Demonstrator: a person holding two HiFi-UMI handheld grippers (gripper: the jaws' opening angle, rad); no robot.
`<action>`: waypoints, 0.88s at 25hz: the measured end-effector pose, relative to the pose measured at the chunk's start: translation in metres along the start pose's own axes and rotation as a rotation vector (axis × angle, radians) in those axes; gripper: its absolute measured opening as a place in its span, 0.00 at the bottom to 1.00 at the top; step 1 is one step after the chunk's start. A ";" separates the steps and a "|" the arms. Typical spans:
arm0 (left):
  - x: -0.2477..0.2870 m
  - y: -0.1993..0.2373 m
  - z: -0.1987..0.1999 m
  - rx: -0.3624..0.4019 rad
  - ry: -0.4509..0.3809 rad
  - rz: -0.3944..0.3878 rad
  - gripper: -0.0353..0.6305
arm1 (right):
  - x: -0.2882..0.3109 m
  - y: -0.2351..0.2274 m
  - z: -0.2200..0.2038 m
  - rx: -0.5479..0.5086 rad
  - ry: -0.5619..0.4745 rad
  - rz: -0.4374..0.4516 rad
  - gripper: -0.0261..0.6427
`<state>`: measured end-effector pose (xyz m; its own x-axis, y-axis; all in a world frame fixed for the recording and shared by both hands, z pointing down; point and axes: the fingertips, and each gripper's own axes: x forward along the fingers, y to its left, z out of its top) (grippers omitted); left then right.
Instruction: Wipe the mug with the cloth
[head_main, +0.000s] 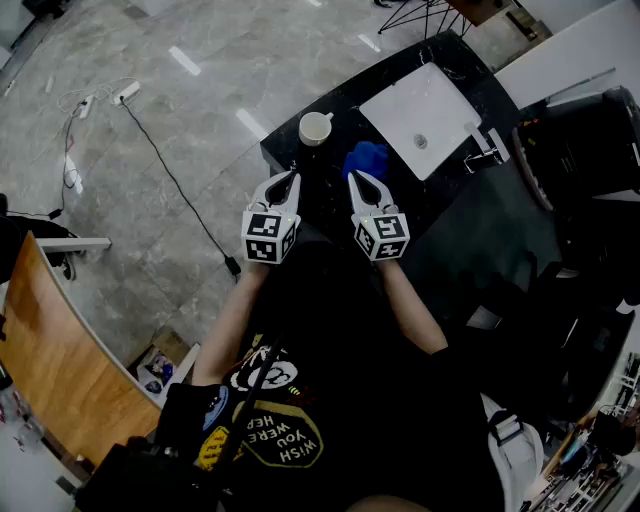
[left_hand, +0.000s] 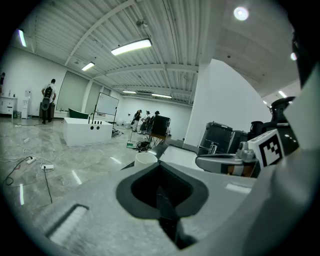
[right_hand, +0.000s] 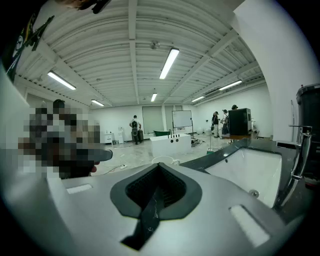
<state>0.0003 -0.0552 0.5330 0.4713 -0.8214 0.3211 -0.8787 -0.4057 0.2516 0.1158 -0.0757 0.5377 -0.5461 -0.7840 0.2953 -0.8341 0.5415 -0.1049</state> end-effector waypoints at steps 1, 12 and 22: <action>0.000 0.001 0.000 -0.002 0.000 0.001 0.06 | 0.000 0.000 -0.001 0.001 0.002 0.000 0.03; 0.001 0.010 -0.003 -0.018 0.012 0.013 0.06 | 0.005 -0.002 -0.012 -0.002 0.026 0.007 0.03; 0.027 0.021 -0.011 -0.044 0.076 -0.063 0.06 | -0.001 -0.025 -0.039 0.058 0.097 -0.024 0.04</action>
<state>-0.0048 -0.0817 0.5567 0.5313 -0.7616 0.3711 -0.8437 -0.4362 0.3127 0.1403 -0.0763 0.5767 -0.5185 -0.7615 0.3890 -0.8513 0.5025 -0.1510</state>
